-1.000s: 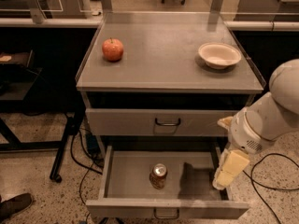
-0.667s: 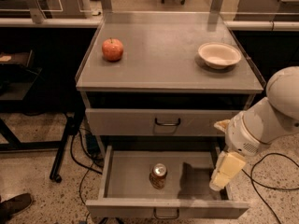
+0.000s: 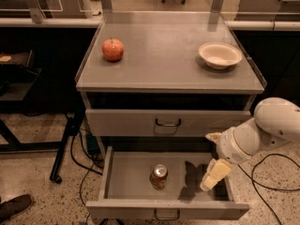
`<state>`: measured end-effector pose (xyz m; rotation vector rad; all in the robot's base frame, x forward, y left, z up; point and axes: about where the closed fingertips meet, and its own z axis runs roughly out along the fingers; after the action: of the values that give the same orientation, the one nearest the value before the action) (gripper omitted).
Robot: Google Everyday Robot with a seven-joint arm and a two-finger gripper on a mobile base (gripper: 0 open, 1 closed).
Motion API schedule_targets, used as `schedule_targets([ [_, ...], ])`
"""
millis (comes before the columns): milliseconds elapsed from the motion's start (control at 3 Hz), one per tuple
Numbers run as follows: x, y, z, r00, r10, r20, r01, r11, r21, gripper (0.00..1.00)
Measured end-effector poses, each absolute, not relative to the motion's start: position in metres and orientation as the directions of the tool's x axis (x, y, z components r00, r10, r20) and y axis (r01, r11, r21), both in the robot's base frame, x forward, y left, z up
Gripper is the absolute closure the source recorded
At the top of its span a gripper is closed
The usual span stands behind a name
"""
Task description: Pick orange can from middle drawer and place on counter
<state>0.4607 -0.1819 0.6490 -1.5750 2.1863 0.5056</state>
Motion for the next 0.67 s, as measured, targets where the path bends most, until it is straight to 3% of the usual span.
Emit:
schedule_targets([
  [667, 0.458, -0.161, 0.601, -0.273, -0.768, -0.579, -0.960, 0.258, 0.110, 0.00],
])
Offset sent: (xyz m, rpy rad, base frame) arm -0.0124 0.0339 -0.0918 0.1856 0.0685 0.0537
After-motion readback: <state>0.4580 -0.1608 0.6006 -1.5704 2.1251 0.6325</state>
